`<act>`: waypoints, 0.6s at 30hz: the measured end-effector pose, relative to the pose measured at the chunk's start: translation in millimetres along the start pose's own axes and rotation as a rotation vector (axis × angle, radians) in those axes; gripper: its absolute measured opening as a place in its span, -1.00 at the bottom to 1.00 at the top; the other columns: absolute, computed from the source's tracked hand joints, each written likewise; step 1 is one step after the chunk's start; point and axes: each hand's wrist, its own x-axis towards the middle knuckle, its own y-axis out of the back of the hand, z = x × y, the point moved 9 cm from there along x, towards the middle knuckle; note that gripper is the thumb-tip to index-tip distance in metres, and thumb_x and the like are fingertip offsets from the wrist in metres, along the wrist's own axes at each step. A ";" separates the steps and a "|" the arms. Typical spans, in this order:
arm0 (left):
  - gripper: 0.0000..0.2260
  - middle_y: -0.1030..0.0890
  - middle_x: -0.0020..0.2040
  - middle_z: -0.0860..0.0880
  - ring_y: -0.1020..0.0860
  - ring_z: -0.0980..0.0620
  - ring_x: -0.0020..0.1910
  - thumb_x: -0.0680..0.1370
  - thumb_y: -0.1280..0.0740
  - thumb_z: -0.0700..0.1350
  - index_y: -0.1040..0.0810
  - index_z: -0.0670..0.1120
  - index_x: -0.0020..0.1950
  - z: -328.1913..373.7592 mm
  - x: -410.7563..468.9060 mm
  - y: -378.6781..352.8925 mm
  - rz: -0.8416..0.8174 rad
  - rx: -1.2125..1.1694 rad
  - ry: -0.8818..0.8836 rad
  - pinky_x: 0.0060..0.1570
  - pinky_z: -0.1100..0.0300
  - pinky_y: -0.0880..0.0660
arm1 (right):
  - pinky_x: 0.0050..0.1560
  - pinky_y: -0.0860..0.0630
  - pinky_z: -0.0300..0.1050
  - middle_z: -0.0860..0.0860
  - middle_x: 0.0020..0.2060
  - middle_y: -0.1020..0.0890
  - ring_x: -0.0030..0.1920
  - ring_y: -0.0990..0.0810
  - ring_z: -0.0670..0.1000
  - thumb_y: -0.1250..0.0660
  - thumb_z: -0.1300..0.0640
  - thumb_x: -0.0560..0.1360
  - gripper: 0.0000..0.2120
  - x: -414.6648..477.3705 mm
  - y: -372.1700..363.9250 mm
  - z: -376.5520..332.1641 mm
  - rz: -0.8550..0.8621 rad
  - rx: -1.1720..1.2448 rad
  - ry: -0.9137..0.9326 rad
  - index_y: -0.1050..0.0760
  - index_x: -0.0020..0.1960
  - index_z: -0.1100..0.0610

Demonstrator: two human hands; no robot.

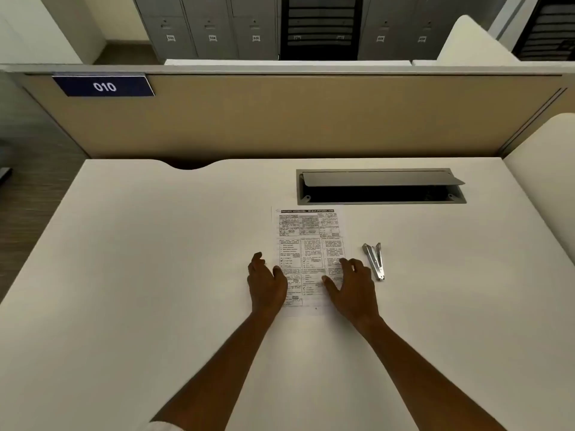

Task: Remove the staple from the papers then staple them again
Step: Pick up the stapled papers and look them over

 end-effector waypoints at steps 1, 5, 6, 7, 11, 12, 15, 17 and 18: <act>-0.49 -0.40 0.49 -0.19 -0.45 -0.25 0.40 0.65 -0.29 -0.20 -0.23 -0.17 0.57 -0.6 0.5 -0.5 0.011 -0.023 0.025 0.44 -0.17 -0.38 | 0.13 -0.56 0.09 0.13 0.25 -0.53 0.23 -0.48 0.18 -0.38 -0.15 0.52 -0.45 -1.0 0.1 -1.2 0.015 -0.021 0.009 -0.44 0.37 0.17; -0.45 -0.33 0.55 -0.17 -0.36 -0.24 0.49 0.63 -0.33 -0.16 -0.22 -0.16 0.58 -2.0 0.0 -6.6 -0.006 -0.040 0.098 0.49 -0.14 -0.32 | 0.03 -0.59 0.10 0.16 0.20 -0.56 0.16 -0.53 0.21 -0.46 -0.09 0.47 -0.54 -6.7 -1.7 -2.7 0.065 -0.075 0.028 -0.54 0.22 0.21; -0.44 -0.32 0.55 -0.17 -0.35 -0.24 0.49 0.63 -0.34 -0.15 -0.22 -0.16 0.59 -2.4 0.9 -7.4 -0.009 -0.045 0.106 0.50 -0.14 -0.31 | 0.02 -0.60 0.10 0.17 0.20 -0.56 0.15 -0.54 0.22 -0.47 -0.08 0.47 -0.54 -7.1 -2.7 -3.4 0.065 -0.076 0.030 -0.54 0.20 0.21; -0.43 -0.32 0.55 -0.17 -0.35 -0.24 0.50 0.62 -0.35 -0.15 -0.22 -0.16 0.59 -2.6 2.1 -7.5 -0.009 -0.054 0.113 0.50 -0.13 -0.31 | 0.02 -0.59 0.10 0.17 0.20 -0.56 0.15 -0.54 0.22 -0.48 -0.07 0.46 -0.55 -6.9 -2.5 -3.7 0.074 -0.073 0.036 -0.55 0.20 0.21; -0.43 -0.34 0.54 -0.17 -0.38 -0.21 0.48 0.62 -0.37 -0.13 -0.25 -0.17 0.58 -5.9 6.5 -6.0 0.004 -0.082 0.146 0.49 -0.10 -0.34 | 0.05 -0.57 0.08 0.17 0.22 -0.55 0.18 -0.52 0.22 -0.47 -0.07 0.47 -0.55 -6.5 -4.2 -1.3 0.086 -0.071 0.049 -0.54 0.21 0.20; -0.44 -0.36 0.52 -0.17 -0.39 -0.20 0.48 0.62 -0.38 -0.13 -0.26 -0.17 0.57 -7.0 7.7 -5.2 0.010 -0.095 0.154 0.48 -0.10 -0.35 | 0.06 -0.57 0.08 0.17 0.23 -0.55 0.19 -0.51 0.22 -0.46 -0.08 0.48 -0.54 -6.5 -4.7 -1.2 0.086 -0.072 0.052 -0.54 0.22 0.20; -0.47 -0.47 0.45 -0.17 -0.48 -0.18 0.41 0.60 -0.40 -0.13 -0.32 -0.16 0.54 -12.2 13.1 -5.0 -0.002 -0.141 0.209 0.44 -0.12 -0.42 | 0.11 -0.55 0.09 0.17 0.26 -0.53 0.21 -0.50 0.21 -0.45 -0.09 0.49 -0.53 -6.4 -6.7 1.3 0.092 -0.068 0.048 -0.53 0.25 0.19; -0.48 -0.55 0.37 -0.16 -0.55 -0.17 0.33 0.59 -0.41 -0.14 -0.35 -0.15 0.52 -15.0 15.5 -5.7 -0.026 -0.210 0.271 0.37 -0.14 -0.50 | 0.16 -0.54 0.10 0.16 0.28 -0.52 0.24 -0.48 0.21 -0.44 -0.09 0.50 -0.53 -7.0 -8.7 2.2 0.090 -0.051 0.045 -0.51 0.27 0.19; -0.49 -0.58 0.34 -0.16 -0.58 -0.17 0.30 0.59 -0.42 -0.13 -0.37 -0.15 0.51 -16.3 16.4 -5.9 -0.036 -0.230 0.293 0.35 -0.13 -0.52 | 0.17 -0.53 0.11 0.15 0.30 -0.51 0.25 -0.48 0.21 -0.43 -0.09 0.50 -0.52 -7.5 -10.0 2.2 0.087 -0.049 0.045 -0.51 0.28 0.18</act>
